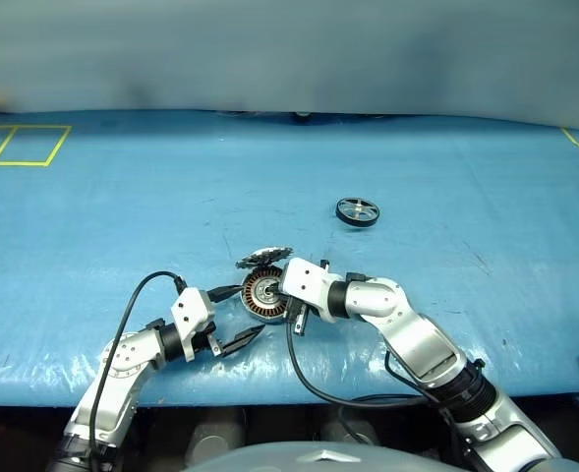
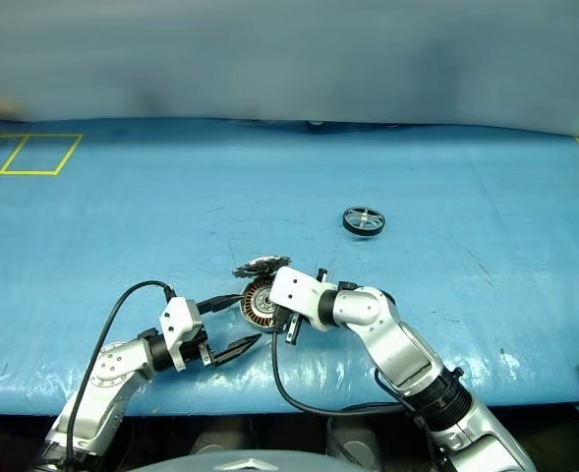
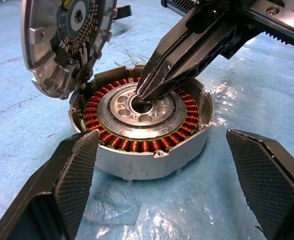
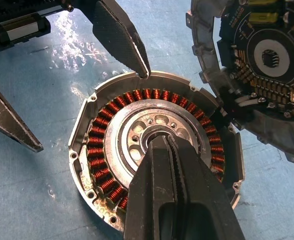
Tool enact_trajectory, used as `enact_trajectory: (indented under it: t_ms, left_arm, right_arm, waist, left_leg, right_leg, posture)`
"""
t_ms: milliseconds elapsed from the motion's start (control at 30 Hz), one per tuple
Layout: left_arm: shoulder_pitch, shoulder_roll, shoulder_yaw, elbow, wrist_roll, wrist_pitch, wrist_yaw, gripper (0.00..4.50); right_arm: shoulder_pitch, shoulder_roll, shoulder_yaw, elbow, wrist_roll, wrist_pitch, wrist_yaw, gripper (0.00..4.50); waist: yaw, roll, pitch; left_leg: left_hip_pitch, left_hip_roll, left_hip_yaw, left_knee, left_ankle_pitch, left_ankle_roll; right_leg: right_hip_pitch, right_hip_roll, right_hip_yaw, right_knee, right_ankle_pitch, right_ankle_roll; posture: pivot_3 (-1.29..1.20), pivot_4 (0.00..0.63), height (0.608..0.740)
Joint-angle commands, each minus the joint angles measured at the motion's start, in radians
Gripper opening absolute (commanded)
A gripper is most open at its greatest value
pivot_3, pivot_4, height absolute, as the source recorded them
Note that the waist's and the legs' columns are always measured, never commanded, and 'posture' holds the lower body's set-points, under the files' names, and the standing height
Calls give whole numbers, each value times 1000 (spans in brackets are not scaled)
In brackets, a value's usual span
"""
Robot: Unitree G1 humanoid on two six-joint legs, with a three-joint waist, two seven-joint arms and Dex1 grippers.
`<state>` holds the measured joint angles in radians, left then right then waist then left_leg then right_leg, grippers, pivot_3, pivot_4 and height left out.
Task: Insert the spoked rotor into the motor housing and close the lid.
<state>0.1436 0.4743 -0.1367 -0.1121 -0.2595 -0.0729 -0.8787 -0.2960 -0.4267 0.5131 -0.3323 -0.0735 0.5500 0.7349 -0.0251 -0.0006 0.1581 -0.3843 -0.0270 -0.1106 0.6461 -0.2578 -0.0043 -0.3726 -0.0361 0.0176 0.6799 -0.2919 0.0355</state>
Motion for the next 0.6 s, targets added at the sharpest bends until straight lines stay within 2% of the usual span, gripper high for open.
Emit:
enact_trajectory:
  t_ms: [33, 600]
  left_arm:
    - [-1, 1, 4, -7, -11, 1, -8, 4326]
    - [1, -8, 1, -7, -9, -2, -1, 4326]
  right_arm:
    - [-18, -15, -26, -48, -12, 0, -8, 35]
    - [3, -3, -2, -12, -8, -9, 3, 35]
  waist:
    - [0, 0, 0]
    - [-1, 0, 0]
  left_leg:
    - [0, 0, 0, 0, 0, 0]
    - [0, 0, 0, 0, 0, 0]
  right_leg:
    - [0, 0, 0, 0, 0, 0]
    - [0, 0, 0, 0, 0, 0]
  posture:
    - [0, 150, 740]
    - [0, 150, 740]
